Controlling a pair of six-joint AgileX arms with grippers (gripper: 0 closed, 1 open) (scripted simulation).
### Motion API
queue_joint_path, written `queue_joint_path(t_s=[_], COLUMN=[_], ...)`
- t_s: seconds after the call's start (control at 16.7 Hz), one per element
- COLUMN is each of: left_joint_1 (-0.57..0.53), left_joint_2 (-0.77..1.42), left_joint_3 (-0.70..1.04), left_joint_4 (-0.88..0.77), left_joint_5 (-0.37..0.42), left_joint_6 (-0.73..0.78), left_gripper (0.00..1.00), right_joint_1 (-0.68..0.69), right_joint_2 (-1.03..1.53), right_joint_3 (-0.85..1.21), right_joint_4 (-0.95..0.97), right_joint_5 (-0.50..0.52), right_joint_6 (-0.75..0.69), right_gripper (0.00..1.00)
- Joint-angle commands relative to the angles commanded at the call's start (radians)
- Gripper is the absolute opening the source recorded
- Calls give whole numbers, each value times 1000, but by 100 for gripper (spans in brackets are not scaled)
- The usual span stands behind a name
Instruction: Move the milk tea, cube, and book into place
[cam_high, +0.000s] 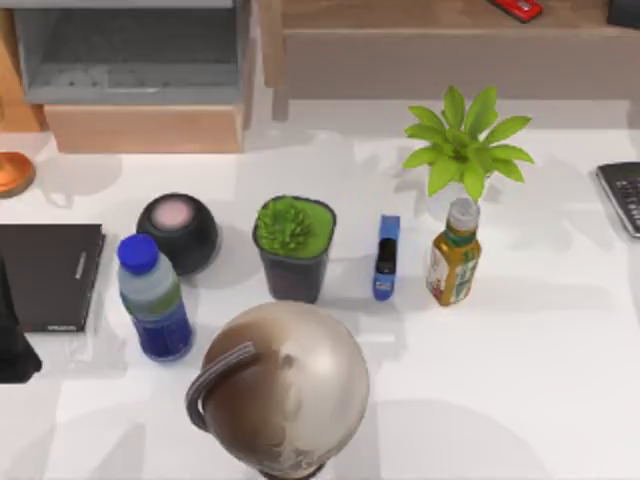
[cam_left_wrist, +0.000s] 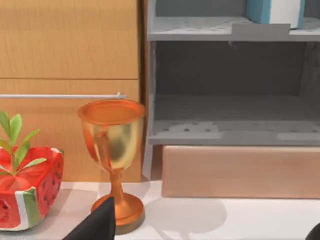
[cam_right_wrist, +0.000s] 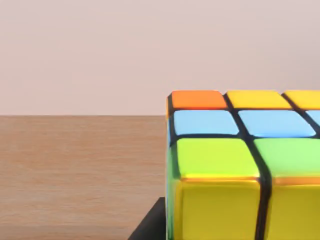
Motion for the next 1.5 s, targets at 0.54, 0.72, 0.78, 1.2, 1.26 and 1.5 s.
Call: queue_joint_path(t_s=[0.54,0.72,0.78,1.2,1.26,1.5], left_joint_1=[0,0,0,0,0,0], left_joint_2=[0,0,0,0,0,0], left_joint_3=[0,0,0,0,0,0], left_joint_4=[0,0,0,0,0,0], left_joint_5=[0,0,0,0,0,0], left_joint_6=[0,0,0,0,0,0], left_gripper=[100,100,100,100,100,100], right_joint_1=[1,1,1,1,1,1], right_joint_2=[8,8,8,8,8,8], right_joint_3=[4,4,4,4,4,4], right_joint_4=[-3,-3,-3,-3,-3,-3], right_joint_5=[1,1,1,1,1,1], right_joint_6=[0,0,0,0,0,0], right_gripper=[30,53,60,100,100,100])
